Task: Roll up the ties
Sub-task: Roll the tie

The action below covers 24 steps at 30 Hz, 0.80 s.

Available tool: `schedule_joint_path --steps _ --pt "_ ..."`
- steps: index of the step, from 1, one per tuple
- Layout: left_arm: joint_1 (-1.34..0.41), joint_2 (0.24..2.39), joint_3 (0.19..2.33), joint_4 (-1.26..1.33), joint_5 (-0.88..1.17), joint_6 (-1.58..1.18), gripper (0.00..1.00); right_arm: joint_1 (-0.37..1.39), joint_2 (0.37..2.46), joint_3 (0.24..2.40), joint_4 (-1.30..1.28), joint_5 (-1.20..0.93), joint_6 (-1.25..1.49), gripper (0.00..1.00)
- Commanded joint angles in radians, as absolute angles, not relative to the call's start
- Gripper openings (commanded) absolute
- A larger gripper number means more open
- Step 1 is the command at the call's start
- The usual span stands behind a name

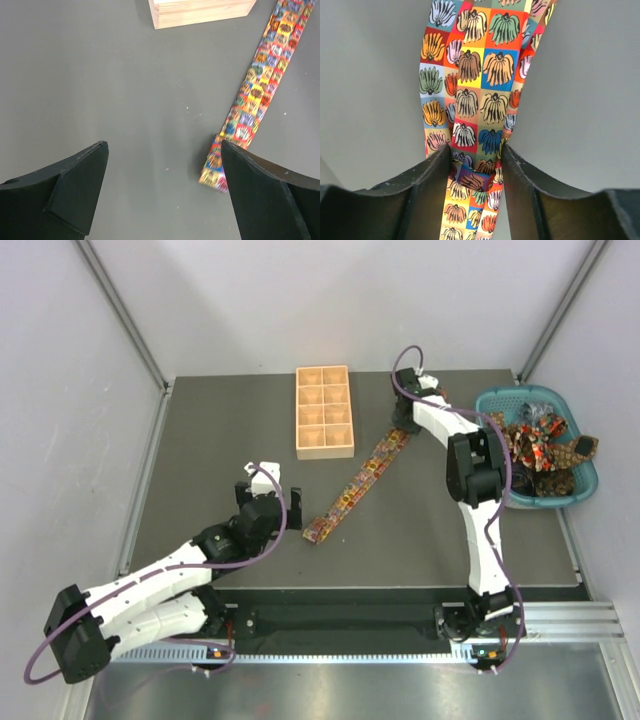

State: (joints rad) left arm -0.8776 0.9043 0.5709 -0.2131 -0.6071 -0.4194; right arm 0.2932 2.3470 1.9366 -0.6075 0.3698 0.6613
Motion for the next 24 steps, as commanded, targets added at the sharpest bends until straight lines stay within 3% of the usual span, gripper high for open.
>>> schedule_joint_path --steps 1,12,16,19,24 --pt "-0.874 0.914 0.566 -0.147 -0.598 -0.411 0.99 0.247 2.417 1.985 -0.572 0.304 0.635 0.45" --pt "-0.876 0.951 0.566 -0.138 -0.589 -0.402 0.99 0.164 2.484 2.115 -0.468 0.198 0.554 0.5" --pt "-0.876 0.937 0.557 -0.147 -0.604 -0.42 0.99 0.164 2.453 2.151 -0.462 0.03 0.457 0.68" --pt "-0.876 0.893 0.534 -0.129 -0.612 -0.442 0.99 0.176 2.361 2.074 -0.416 0.003 0.428 0.8" --pt "-0.876 0.9 0.56 -0.164 -0.574 -0.474 0.99 0.198 2.116 1.774 -0.254 -0.06 0.387 0.82"
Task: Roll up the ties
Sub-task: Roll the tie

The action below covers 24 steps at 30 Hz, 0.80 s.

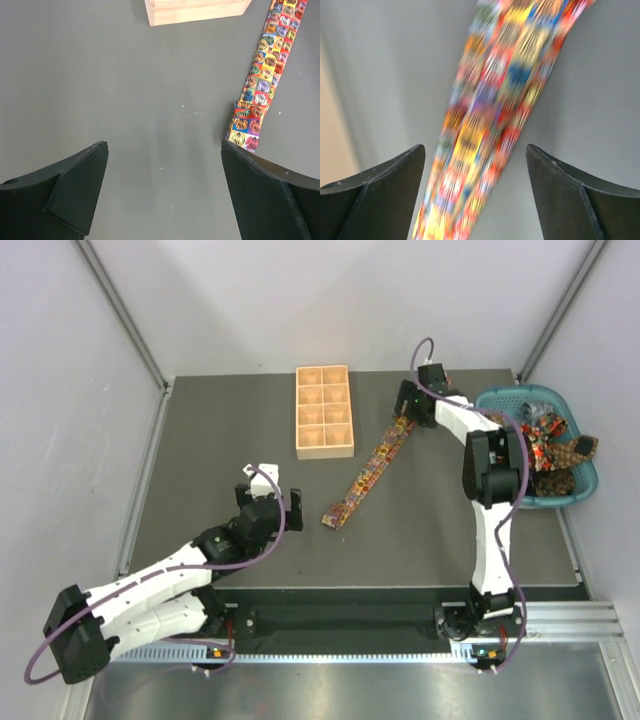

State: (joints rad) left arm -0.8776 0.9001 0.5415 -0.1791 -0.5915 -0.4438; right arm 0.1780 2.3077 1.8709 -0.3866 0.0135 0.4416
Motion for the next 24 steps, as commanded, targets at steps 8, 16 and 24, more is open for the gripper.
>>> schedule_joint_path --steps 8,16,24 --pt "-0.877 0.977 0.621 -0.196 -0.491 -0.473 0.99 0.283 1.748 1.213 -0.036 -0.221 0.453 0.76" --pt "-0.879 0.962 0.572 -0.062 -0.515 -0.422 0.97 0.501 1.646 0.929 0.099 -0.26 0.408 0.5" --pt "-0.879 0.862 0.425 0.098 -0.439 -0.361 0.9 0.597 1.649 0.827 0.264 -0.399 0.42 0.59"
